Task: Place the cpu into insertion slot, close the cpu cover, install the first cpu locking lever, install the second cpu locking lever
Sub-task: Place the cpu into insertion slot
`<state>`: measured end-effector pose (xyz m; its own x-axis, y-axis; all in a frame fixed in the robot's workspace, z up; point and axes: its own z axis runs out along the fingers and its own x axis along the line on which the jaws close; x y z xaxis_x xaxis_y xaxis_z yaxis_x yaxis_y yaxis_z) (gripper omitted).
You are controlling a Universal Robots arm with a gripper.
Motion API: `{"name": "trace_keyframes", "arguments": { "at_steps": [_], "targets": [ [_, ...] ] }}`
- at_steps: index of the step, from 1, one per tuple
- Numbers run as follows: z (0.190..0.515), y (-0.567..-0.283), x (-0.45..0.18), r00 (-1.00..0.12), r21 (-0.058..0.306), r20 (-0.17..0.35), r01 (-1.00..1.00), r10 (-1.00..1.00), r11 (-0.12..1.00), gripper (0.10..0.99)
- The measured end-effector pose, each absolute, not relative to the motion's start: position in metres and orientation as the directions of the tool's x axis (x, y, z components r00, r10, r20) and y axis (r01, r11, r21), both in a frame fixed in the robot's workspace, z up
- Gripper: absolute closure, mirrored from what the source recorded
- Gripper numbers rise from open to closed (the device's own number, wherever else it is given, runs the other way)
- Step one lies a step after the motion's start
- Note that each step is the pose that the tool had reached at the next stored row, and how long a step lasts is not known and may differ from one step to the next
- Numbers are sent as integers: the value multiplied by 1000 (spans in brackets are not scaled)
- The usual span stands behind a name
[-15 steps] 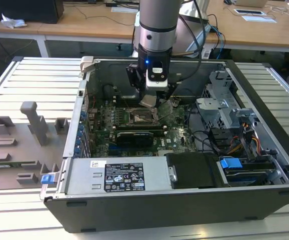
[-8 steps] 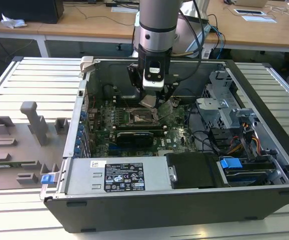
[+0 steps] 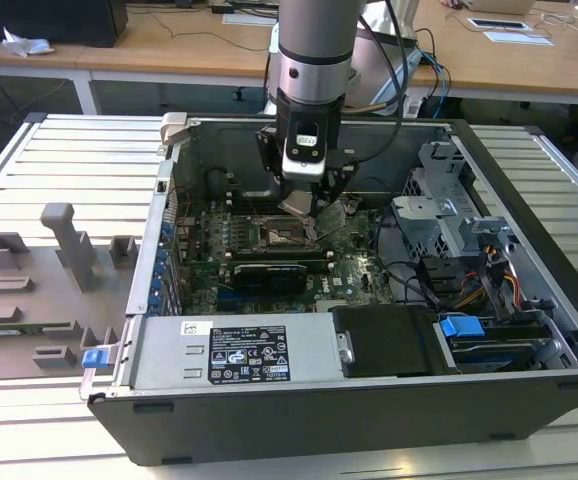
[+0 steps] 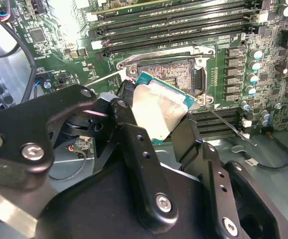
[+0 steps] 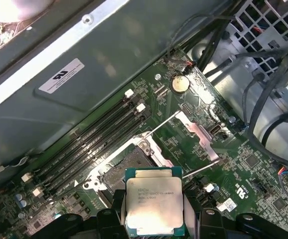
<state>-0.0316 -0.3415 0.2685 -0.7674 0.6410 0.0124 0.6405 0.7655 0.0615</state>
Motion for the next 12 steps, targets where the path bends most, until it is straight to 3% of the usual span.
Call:
{"name": "trace_keyframes", "arguments": {
  "at_steps": [12],
  "targets": [
    [268,-341,-32,-677,59,10,735,736,676,541]
  ]
}}
